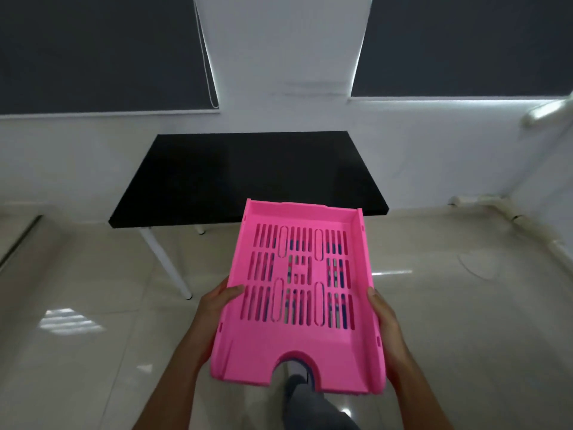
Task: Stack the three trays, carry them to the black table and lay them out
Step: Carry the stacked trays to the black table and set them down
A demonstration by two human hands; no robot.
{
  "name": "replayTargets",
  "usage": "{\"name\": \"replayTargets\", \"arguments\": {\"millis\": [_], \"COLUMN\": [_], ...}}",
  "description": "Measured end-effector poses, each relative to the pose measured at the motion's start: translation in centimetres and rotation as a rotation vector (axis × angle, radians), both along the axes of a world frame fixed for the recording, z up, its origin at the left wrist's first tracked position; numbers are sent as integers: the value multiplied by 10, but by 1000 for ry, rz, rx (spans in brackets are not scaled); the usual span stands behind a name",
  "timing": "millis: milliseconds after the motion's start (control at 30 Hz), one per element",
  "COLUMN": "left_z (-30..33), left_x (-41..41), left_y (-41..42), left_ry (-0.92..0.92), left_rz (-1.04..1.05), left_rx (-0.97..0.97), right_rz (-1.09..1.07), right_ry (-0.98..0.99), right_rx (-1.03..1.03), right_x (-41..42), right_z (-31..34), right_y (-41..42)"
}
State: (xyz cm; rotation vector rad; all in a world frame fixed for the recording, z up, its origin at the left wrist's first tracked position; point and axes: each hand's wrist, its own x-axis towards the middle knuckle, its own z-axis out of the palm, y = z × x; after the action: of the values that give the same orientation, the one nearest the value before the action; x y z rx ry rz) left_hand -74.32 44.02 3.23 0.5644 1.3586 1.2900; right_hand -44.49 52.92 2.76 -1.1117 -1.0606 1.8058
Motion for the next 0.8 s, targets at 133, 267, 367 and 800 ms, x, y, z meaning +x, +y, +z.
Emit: {"name": "replayTargets", "arguments": {"millis": [133,267,367,800], "left_z": [2,3,2,-9], "left_x": [-42,-81,-108,-208], "left_y": [77,163,223,396], "left_ry": [11,-1,-19,-113], "left_rz": [34,75,119,193], "left_rx": [19,14,2,-85], "right_rz": [48,91,140,189], "right_ry": [-2,-22,-20,37], "right_rx": [-8,-30,-33,-204], "right_x": [-45,-88,-118,-232], "right_z": [-1,-3,-6,-10], "right_y": [91,198,269,449]}}
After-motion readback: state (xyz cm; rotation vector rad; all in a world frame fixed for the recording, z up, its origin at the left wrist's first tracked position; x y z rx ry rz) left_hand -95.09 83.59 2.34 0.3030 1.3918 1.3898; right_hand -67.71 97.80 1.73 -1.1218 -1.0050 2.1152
